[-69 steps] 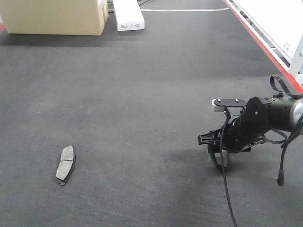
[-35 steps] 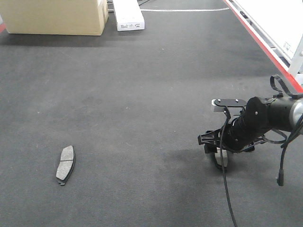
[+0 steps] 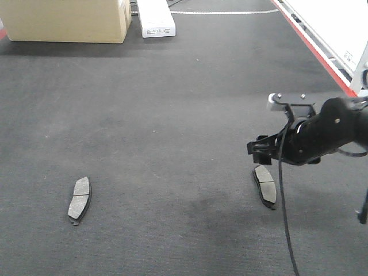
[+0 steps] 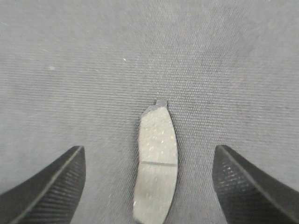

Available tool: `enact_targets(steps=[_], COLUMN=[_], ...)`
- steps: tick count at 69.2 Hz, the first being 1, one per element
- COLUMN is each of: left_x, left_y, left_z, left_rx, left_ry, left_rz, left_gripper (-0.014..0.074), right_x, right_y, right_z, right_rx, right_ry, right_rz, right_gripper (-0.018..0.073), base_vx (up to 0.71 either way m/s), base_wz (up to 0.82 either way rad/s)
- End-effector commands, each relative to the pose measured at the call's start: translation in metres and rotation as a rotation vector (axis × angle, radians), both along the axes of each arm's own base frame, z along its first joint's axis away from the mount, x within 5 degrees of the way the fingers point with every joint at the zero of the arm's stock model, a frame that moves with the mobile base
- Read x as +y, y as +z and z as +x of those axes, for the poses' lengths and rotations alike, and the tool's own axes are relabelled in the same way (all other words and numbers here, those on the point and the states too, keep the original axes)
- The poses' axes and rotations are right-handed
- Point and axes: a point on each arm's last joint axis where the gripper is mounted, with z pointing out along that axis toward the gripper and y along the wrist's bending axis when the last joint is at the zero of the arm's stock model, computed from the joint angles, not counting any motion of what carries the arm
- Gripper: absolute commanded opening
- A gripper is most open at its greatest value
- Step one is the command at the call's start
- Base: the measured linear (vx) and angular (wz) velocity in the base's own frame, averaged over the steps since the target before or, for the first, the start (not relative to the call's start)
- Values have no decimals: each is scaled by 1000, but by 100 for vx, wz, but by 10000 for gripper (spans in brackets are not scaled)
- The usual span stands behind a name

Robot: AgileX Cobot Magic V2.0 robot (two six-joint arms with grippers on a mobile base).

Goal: Move and align brake pads A on conveyor
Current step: 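Raise the empty right gripper away from the placed pad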

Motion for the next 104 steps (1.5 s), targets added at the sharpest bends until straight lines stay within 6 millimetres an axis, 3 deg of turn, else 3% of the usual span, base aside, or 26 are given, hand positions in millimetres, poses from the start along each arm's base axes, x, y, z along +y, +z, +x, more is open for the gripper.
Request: enact_targets(steps=[1, 33, 55, 61, 72, 86, 104], left_x=[0, 0, 0, 0, 0, 0, 0], left_y=[13, 13, 13, 13, 13, 13, 13], left_z=[2, 2, 2, 2, 2, 2, 2], left_rx=[-85, -85, -85, -85, -85, -85, -85], left_ry=[8, 8, 8, 8, 8, 8, 8], left_rz=[-23, -23, -23, -23, -23, -23, -23], left_gripper=[-6, -6, -6, -6, -6, -6, -6], right_x=[-1, -9, -19, -22, -29, -37, -42], right_y=[36, 102, 145, 147, 129, 120, 120], right_z=[-5, -49, -94, -108, -145, -190, -216], right_rx=[-121, -252, -344, -382, -456, -589, -655], right_ry=[2, 12, 21, 19, 16, 15, 12], right_rz=[17, 33, 13, 22, 35, 53, 65], right_gripper=[547, 546, 526, 523, 522, 522, 515], base_vx=[0, 0, 0, 0, 0, 0, 0], base_wz=[0, 0, 0, 0, 0, 0, 0])
